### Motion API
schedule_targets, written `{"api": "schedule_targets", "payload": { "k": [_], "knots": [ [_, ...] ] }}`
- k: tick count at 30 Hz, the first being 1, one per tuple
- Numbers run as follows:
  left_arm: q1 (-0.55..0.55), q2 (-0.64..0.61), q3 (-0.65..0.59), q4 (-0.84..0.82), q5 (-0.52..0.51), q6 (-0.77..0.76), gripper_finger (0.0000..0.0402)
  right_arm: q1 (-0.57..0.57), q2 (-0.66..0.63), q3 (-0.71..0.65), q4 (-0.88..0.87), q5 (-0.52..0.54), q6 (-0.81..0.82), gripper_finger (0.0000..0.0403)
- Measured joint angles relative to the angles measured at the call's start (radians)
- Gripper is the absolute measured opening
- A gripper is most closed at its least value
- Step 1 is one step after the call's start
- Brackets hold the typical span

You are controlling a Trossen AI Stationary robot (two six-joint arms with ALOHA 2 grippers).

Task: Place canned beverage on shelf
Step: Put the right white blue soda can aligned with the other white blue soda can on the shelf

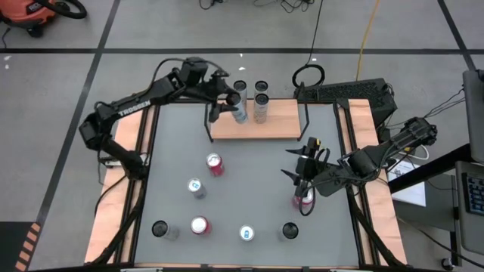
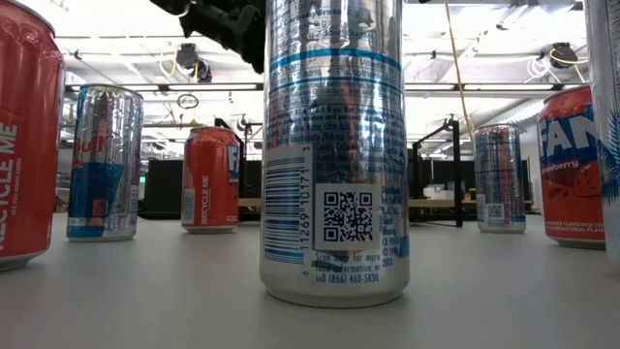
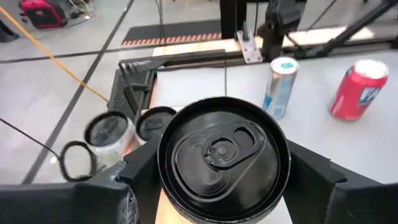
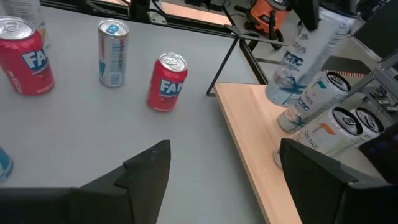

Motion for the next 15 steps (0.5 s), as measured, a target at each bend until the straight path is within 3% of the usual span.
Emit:
{"api": "schedule_targets", "payload": {
  "k": [5,15],
  "knots": [
    [0.001,0.082,0.109,-0.104,-0.004,0.097,0.0249,0.0,0.0,0.0,0.0,0.0,0.006,0.0263],
    [0.035,0.18,0.118,-0.117,-0.014,0.155,0.0249,0.002,0.001,0.0,-0.001,-0.023,0.036,0.0263]
  ]
}}
